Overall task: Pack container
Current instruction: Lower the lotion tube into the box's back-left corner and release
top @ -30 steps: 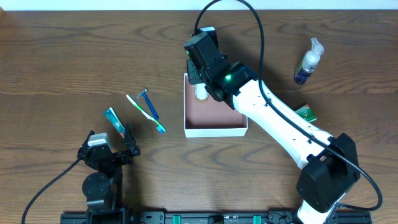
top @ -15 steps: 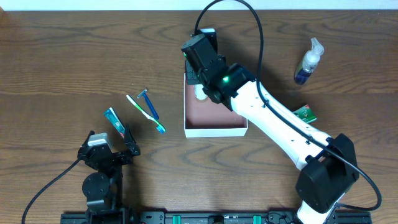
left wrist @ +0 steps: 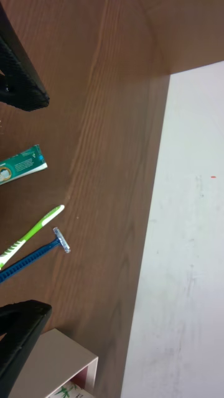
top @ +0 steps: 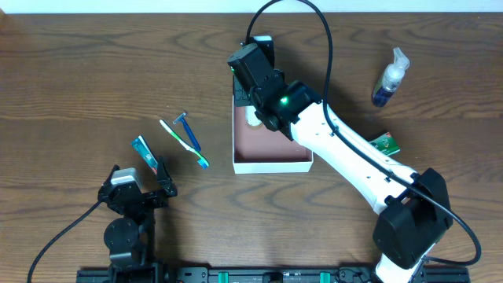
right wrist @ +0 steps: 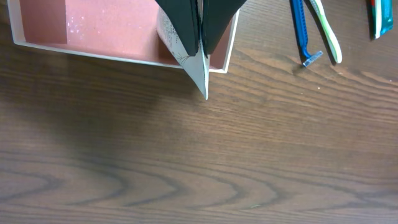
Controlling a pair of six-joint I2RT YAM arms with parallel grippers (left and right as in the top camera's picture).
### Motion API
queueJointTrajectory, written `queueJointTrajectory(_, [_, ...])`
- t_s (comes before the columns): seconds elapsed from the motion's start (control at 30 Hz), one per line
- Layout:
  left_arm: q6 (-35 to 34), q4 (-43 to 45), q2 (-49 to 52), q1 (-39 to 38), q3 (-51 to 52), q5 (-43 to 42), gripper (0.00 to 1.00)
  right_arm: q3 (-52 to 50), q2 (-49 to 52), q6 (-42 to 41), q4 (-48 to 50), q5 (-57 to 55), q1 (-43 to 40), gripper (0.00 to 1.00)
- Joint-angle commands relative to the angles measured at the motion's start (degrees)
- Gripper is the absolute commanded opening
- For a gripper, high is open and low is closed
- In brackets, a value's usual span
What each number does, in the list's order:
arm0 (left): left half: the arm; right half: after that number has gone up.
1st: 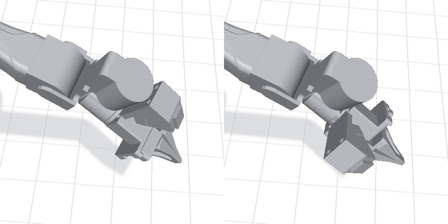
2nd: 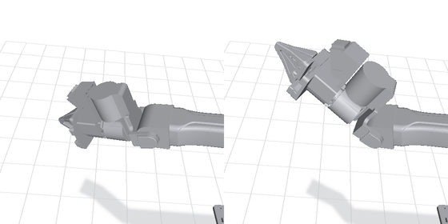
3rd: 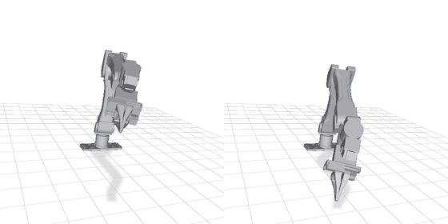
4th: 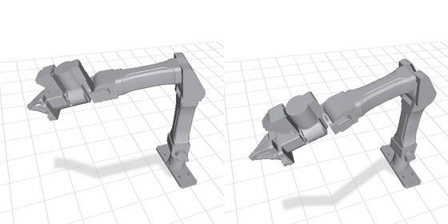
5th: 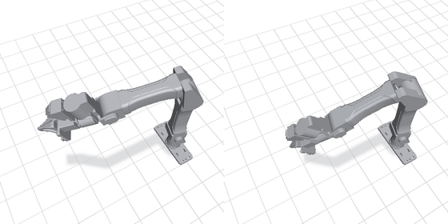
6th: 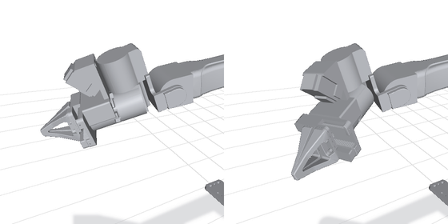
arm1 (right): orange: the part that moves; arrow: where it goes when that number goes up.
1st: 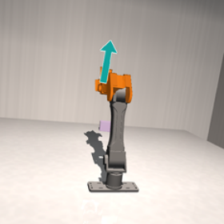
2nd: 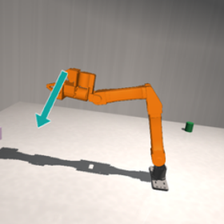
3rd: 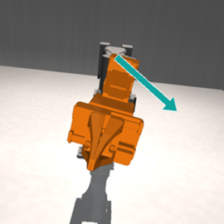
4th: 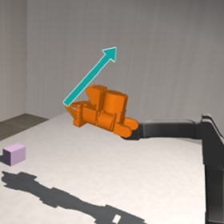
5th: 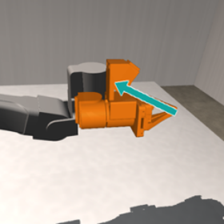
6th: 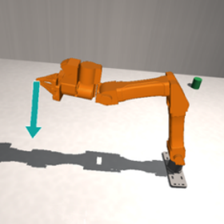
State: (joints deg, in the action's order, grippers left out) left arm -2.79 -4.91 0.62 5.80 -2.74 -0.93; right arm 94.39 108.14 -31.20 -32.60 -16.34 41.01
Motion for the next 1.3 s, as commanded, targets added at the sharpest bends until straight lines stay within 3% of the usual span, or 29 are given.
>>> queueJointTrajectory(0.0, [0.0,-1.0,-0.2,0.2,1.6,-0.1,0.98,0.7,1.2,-1.2,0.1,-0.2,1.0,0.02])
queueJointTrajectory(1.27, [0.0,-1.0,-0.2,0.2,1.6,-0.1,0.98,2.3,-1.4,-2.6,-1.1,-2.3,2.6,0.02])
